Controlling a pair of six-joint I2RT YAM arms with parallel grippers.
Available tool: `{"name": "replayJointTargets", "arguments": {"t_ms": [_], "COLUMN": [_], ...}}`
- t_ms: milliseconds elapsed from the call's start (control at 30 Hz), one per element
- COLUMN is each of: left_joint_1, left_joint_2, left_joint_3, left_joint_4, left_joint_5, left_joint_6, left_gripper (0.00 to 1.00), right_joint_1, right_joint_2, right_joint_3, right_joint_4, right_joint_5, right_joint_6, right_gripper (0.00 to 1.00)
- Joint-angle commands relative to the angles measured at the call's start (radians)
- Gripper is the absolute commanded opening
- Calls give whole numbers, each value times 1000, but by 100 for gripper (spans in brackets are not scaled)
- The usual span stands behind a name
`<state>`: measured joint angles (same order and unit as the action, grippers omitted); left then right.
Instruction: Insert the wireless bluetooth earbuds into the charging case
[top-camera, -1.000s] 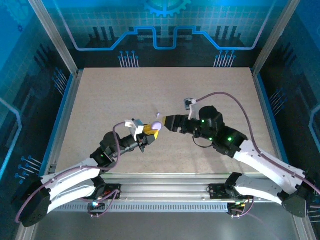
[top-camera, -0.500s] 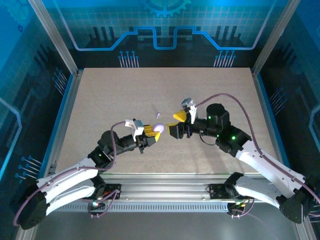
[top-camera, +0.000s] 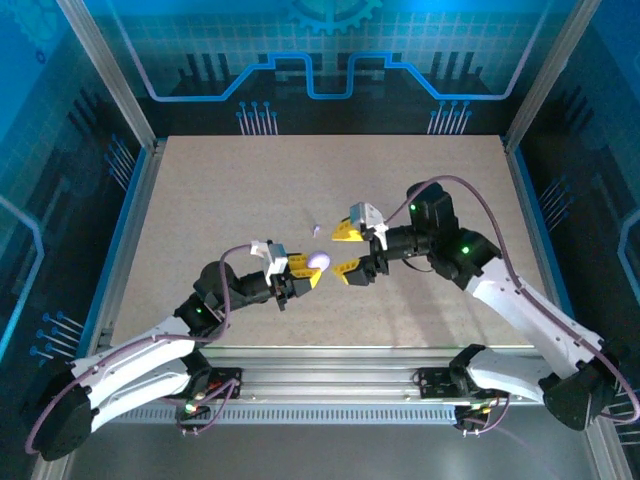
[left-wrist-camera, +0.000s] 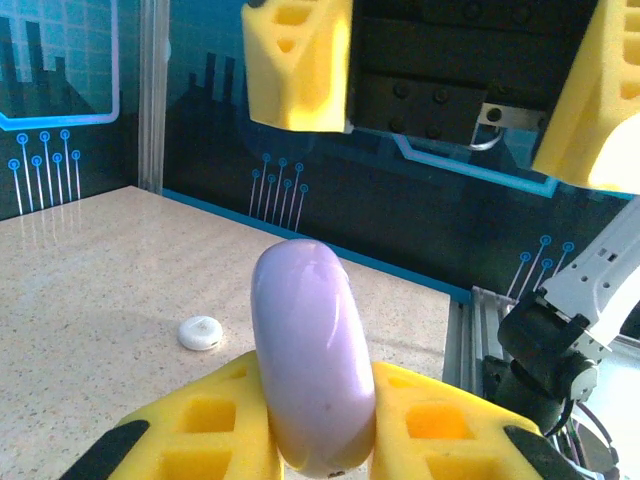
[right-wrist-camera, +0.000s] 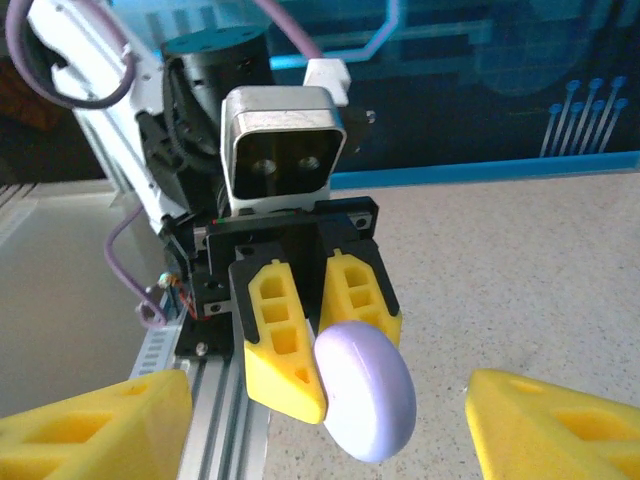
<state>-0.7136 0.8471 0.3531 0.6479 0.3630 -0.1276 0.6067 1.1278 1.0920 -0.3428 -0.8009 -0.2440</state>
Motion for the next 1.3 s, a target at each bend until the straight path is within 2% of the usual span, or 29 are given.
{"name": "replayJointTargets", "arguments": {"t_ms": [0, 600, 867, 1033, 1133, 1267], "left_joint_1": [-3, -4, -3, -4, -4, -4], "left_joint_2": [-20, -24, -26, -28, -27, -28], "left_joint_3": [38, 54, 61, 61, 60, 60], "left_joint_4": [27, 24, 15, 16, 19, 14], "left_joint_5": [43, 50, 50, 50, 53, 52], "left_joint_6": [25, 25, 32, 23, 19, 22], "left_gripper": [11, 12, 12, 12, 12, 13], "right_joint_1": [-18, -22, -15, -11, -8, -1], "right_joint_2": [48, 252, 301, 324, 343, 352], "right_joint_3": [88, 230, 267, 278, 300, 313], "right_joint_4": [-181, -331, -360, -377, -393, -408], "right_joint_5": [-98, -223, -253, -275, -285, -267], "right_joint_6": [-140, -251, -273, -289, -292, -304], "right_gripper": [72, 62, 50, 39, 36, 25]}}
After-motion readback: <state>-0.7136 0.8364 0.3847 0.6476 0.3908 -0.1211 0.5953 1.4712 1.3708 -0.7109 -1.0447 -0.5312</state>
